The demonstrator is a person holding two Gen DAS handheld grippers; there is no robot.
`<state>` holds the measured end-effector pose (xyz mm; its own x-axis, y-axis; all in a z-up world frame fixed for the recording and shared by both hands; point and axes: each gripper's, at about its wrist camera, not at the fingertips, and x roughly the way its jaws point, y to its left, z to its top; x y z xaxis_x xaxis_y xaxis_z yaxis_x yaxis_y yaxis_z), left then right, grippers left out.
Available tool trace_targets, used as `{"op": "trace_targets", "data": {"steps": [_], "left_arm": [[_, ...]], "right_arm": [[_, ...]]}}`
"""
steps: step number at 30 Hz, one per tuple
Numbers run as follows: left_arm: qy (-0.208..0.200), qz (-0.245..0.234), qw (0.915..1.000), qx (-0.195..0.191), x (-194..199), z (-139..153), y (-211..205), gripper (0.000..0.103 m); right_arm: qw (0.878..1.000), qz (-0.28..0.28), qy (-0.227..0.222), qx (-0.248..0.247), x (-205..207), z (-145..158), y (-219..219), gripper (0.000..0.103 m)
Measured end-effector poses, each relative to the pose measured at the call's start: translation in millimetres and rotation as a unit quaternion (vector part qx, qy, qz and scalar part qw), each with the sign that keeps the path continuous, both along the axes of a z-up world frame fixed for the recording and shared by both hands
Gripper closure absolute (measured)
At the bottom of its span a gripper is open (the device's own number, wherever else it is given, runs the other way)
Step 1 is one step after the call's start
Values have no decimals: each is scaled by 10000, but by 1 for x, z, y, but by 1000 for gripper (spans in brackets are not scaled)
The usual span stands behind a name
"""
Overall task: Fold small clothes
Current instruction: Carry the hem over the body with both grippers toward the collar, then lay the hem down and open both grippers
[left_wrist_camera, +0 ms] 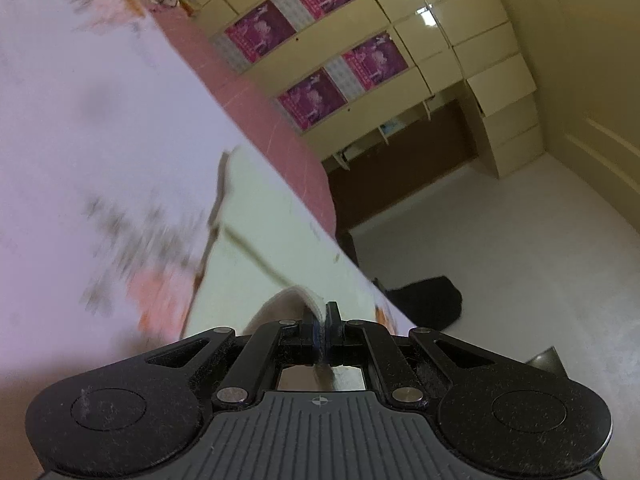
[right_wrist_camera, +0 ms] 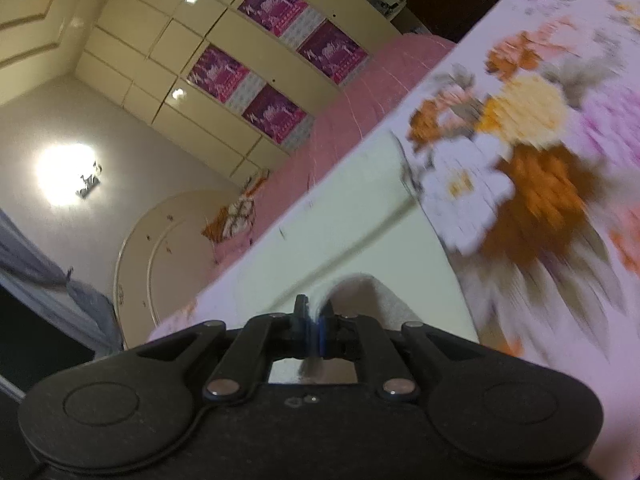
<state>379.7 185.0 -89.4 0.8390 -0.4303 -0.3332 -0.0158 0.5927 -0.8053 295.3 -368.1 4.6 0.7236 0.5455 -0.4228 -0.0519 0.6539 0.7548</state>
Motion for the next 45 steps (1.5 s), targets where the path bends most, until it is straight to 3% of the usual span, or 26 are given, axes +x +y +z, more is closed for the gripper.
{"op": "trace_targets", "data": {"steps": [5,11,17,22,24,26,28,29,30,32,34,36,37,40,44,45], "left_arm": [[-5,63,9999,155,65,5,2,100],[206,68,9993,312,136,-1,0,100],[461,60,9978,466,192,-17,-4,100],[525,181,9978,361,217,-34,-3,100],[502,295,9979,273,224,-38,-1,100],[503,340,9977,288,231,-41,-1,100],[482,300,9974,436,235,-40,-3,83],[434,305,9969,587,235,-36,-4,49],[360,360,9956,783,231,-31,-5,26],[140,303,9934,1100,228,-22,-5,26],[166,52,9906,1355,233,-19,-7,30],[273,-255,9832,1788,243,-15,-13,50],[335,-370,9784,2004,248,-14,-17,50],[397,-644,9618,2631,258,-10,-26,50],[478,-970,9469,3029,262,-10,-33,50],[489,-1030,9459,3039,263,-9,-34,56]], "right_arm": [[10000,11,-14,90,73,3,3,98],[9999,48,160,-11,146,-20,3,98],[9986,-21,519,123,197,-51,2,98],[9972,19,704,253,227,-68,5,97],[9965,13,757,356,239,-75,6,93],[9969,-55,703,357,247,-78,6,81],[9971,-237,602,401,249,-80,4,46],[9975,-287,488,412,248,-79,3,43],[9980,-279,386,421,247,-77,2,42],[9989,-218,152,385,242,-71,1,44],[9999,-82,-96,87,240,-61,4,50],[9980,126,-243,-569,241,-52,12,60],[9955,253,-270,-877,243,-49,17,66],[9828,608,-361,-1705,248,-43,33,70],[9645,831,-364,-2482,248,-41,51,68],[9600,833,-348,-2651,248,-42,55,67]]}}
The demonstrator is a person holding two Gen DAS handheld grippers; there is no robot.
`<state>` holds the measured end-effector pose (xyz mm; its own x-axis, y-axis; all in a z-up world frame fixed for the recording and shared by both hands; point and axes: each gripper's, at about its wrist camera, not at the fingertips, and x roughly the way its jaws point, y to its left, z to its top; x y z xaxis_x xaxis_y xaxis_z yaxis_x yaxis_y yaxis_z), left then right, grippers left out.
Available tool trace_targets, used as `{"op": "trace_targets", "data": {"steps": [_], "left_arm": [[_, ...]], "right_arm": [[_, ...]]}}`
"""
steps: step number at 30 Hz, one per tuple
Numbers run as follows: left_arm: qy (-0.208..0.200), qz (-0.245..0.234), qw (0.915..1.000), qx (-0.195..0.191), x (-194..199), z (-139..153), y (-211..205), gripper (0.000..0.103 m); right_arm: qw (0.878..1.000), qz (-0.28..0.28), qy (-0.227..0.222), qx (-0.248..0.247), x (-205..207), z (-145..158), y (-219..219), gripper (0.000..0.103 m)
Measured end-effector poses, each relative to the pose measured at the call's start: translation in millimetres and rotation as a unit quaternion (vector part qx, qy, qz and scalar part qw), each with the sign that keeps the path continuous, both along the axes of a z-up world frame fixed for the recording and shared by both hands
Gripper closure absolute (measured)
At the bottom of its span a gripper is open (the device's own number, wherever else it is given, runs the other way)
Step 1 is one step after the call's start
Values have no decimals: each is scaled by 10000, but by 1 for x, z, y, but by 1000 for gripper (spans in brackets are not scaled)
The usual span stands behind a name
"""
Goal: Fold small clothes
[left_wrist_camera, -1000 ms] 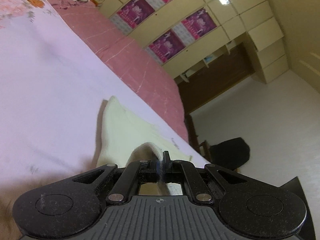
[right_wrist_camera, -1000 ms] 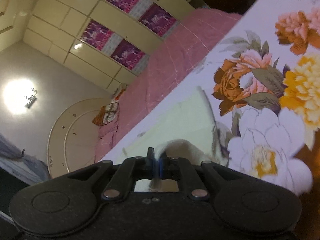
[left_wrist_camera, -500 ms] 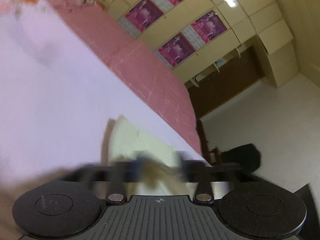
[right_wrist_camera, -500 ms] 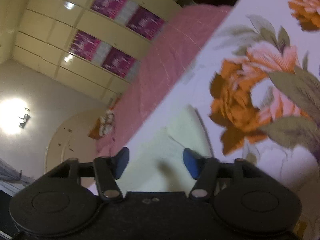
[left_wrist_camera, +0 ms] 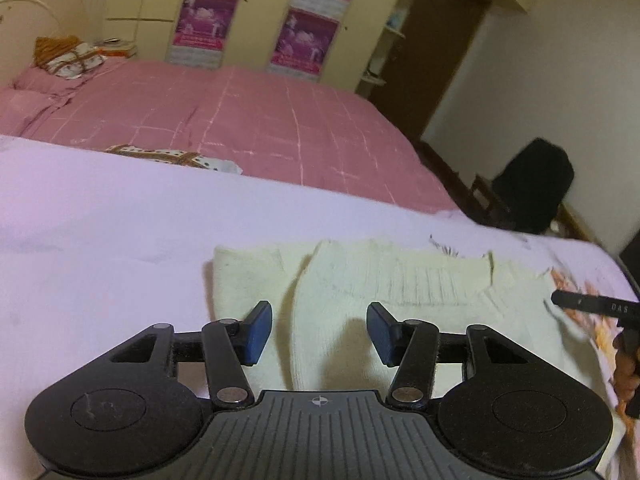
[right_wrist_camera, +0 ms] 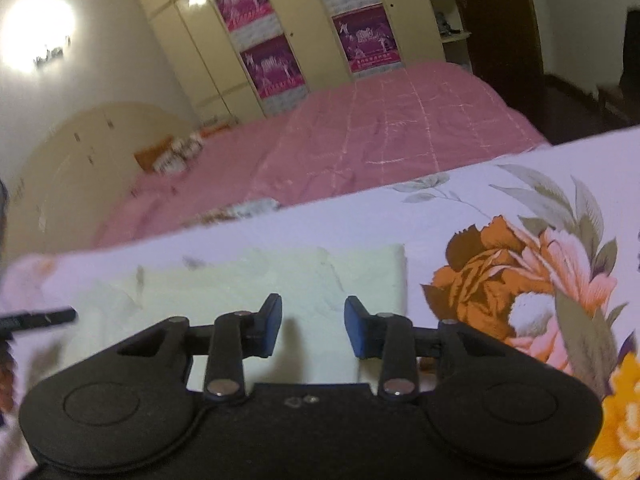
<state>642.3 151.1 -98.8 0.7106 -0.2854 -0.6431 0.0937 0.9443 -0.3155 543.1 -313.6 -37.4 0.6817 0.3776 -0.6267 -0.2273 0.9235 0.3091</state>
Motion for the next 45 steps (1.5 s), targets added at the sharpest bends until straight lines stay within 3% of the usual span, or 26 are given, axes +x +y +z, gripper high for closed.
{"op": "trace_targets", "data": {"steps": [2,3,7,10,14,17,23,28,29,30,32,36,39,42,45], "left_arm": [[65,-79,9999,38,3,1,-3,73],[65,-90,9999,30,3,3,-3,77],[-24,-90,10000,-29,2,0,-3,100],[-441,161,9988,-168,-9,0,4,100],[-1197,478,9899,-586,-31,9,17,100],[-1101,591,9908,-521,-26,4,18,100],[-439,752,9957,-310,-9,-16,12,100],[-544,856,9948,-46,-17,-5,6,98],[-724,912,9930,176,-23,4,2,86],[-990,855,9907,365,-32,14,-4,63],[-1240,551,9900,397,-40,25,-27,51],[-1154,-484,9908,514,-42,23,-94,51],[-1064,-761,9882,798,-42,14,-114,50],[-874,-251,9921,862,-38,2,-81,51],[-789,260,9951,531,-50,-3,-30,51]], "right_arm": [[9999,-17,17,-154,0,-2,8,66],[9999,19,54,-141,-2,-5,4,68],[9992,169,16,-363,-5,-8,10,94],[9986,172,-230,-453,-11,-4,11,96],[9954,75,-838,-465,-23,12,7,97],[9938,-75,-1026,-423,-21,16,2,97],[9969,-284,-425,-595,7,-13,5,97],[9965,-352,-331,-676,8,-21,9,94],[9959,-375,-372,-732,5,-17,10,88],[9946,-394,-503,-820,0,-12,13,78],[9932,-121,-825,-814,-13,0,20,78],[9882,883,-799,-960,-23,-2,75,82],[9809,1369,-758,-1157,-28,-12,108,82],[9760,1135,-877,-1641,-25,-20,102,78],[9802,130,-675,-1855,-11,-24,56,77]]}}
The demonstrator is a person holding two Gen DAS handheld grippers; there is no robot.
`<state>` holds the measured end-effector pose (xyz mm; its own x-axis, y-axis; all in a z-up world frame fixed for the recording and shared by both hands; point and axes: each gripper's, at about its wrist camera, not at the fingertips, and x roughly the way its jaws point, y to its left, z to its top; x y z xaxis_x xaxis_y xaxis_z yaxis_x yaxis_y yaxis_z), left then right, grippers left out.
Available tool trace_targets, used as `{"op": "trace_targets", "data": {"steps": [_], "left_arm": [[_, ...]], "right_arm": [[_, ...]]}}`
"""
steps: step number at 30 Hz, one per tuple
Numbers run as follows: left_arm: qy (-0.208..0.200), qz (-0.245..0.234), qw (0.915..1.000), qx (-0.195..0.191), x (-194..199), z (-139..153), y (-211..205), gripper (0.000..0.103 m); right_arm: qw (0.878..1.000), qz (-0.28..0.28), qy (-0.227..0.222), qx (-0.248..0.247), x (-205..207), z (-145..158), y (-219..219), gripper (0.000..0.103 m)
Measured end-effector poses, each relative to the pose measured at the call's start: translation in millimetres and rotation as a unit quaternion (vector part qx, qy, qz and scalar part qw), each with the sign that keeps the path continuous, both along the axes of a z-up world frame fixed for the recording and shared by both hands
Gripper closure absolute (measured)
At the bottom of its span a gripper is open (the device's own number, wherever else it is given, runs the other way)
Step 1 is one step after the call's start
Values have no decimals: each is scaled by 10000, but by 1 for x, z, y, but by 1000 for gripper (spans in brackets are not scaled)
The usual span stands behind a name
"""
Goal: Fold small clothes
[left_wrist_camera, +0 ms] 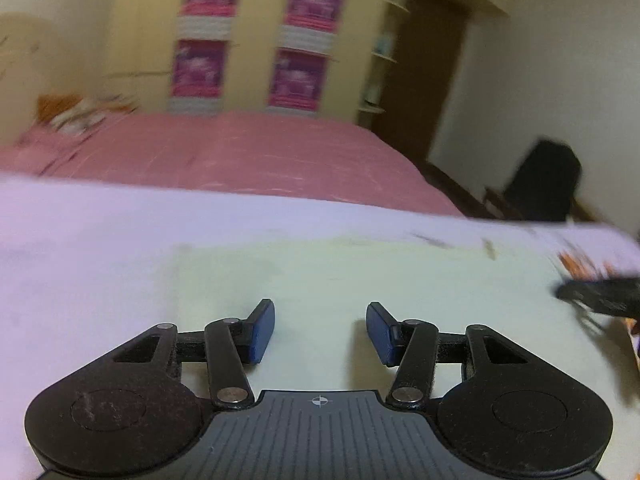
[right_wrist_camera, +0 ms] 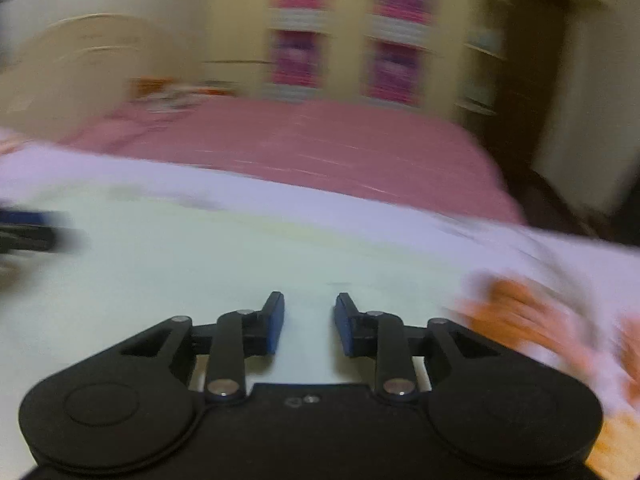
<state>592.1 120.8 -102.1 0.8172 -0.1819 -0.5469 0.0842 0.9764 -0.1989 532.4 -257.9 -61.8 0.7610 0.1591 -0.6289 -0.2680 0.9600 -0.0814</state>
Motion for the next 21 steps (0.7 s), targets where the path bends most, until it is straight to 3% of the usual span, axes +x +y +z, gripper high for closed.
{"op": "trace_targets", "data": {"steps": [3,5,7,10,13,15,18,21], "left_arm": [[-66,378,9993,48,-16,13,16,51],[-430,387,9983,-62,-33,30,14,51],[-635,168,9978,-77,-48,39,-9,51],[-516,-471,9975,107,-57,33,-58,50],[-253,-880,9956,217,-66,16,-98,50],[-104,-892,9954,347,-69,6,-108,50],[-75,-614,9977,287,-72,3,-82,50],[-26,-364,9989,302,-81,3,-58,51]], "right_arm": [[9996,-77,120,254,1,4,-35,78],[9996,-195,-52,195,-9,15,-34,73],[9985,-9,-301,449,-32,24,-27,73],[9961,510,-260,673,-60,24,7,73],[9937,977,-171,516,-75,14,50,75],[9940,1049,-132,294,-79,6,65,74],[9952,968,-133,-74,-82,-5,65,73],[9983,483,-166,-269,-80,-7,32,72]]}}
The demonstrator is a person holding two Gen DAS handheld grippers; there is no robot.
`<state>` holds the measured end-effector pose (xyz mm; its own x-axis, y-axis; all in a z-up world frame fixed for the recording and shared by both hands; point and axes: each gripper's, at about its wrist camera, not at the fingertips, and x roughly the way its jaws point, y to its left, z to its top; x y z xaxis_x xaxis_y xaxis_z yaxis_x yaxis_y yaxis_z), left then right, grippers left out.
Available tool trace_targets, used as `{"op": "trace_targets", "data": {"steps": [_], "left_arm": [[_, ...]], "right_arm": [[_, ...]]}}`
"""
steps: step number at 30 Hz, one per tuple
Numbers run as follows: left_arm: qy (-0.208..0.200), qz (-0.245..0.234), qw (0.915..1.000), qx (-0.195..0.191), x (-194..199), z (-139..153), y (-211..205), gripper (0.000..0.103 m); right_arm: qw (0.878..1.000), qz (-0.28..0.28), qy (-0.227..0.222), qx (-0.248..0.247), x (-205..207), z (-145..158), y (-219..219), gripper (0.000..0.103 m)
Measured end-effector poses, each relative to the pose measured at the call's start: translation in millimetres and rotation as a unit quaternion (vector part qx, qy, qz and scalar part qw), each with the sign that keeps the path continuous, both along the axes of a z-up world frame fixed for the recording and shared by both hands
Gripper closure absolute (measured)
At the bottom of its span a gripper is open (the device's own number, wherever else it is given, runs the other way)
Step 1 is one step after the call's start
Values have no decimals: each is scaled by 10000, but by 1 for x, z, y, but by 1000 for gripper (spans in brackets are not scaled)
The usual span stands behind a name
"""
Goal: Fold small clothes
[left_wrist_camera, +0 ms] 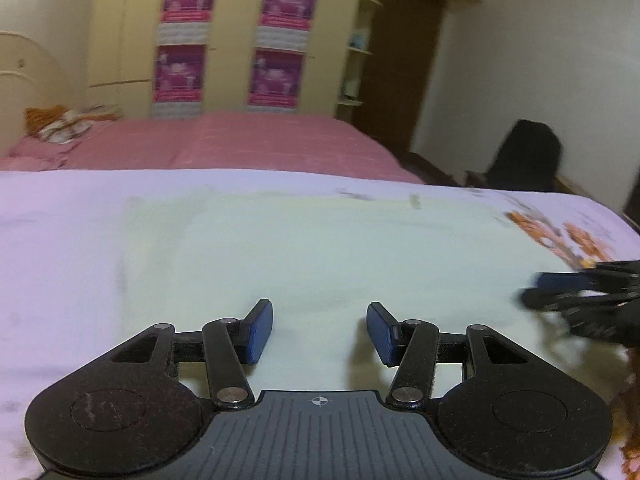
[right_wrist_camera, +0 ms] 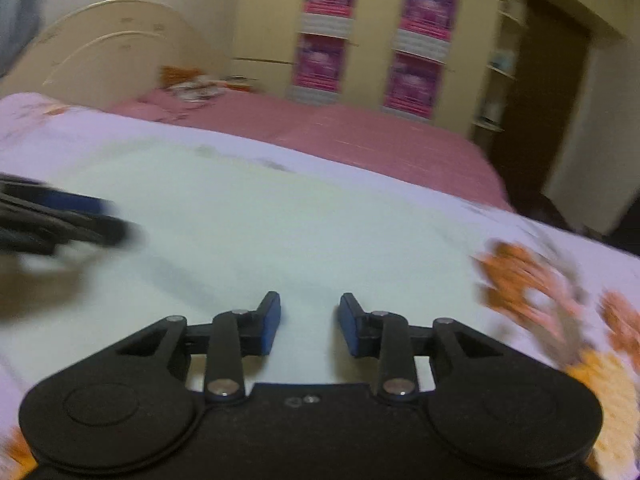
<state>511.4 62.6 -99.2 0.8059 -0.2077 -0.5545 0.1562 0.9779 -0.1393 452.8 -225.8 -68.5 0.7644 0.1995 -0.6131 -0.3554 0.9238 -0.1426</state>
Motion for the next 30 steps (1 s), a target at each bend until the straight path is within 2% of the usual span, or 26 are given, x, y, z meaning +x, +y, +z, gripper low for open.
{"op": "trace_targets", "data": {"steps": [3,5,7,9,13,14,17,24,30], "left_arm": [[18,55,10000,-3,-8,7,-7,50],[-169,-160,9997,-54,-17,15,-18,50],[-236,-358,9990,-87,-30,17,-33,50],[-202,-489,9986,-96,-49,13,-44,50],[22,-493,9987,160,-73,-4,-52,50],[96,-478,9986,226,-77,-9,-51,50],[40,-351,9992,192,-96,-8,-37,50],[126,105,9998,147,-113,-7,10,50],[133,307,9993,189,-114,-3,18,50]], "right_arm": [[9998,-153,114,88,2,6,-18,72],[9997,-218,68,114,-4,16,-15,70],[9992,-56,-72,388,-20,29,-8,69],[9983,120,44,565,-36,32,-1,69],[9977,447,240,448,-70,19,24,70],[9978,474,268,376,-77,14,27,71],[9984,461,285,165,-96,1,26,69],[9993,-172,308,126,-107,4,-12,68],[9986,-336,415,25,-114,1,-27,68]]}}
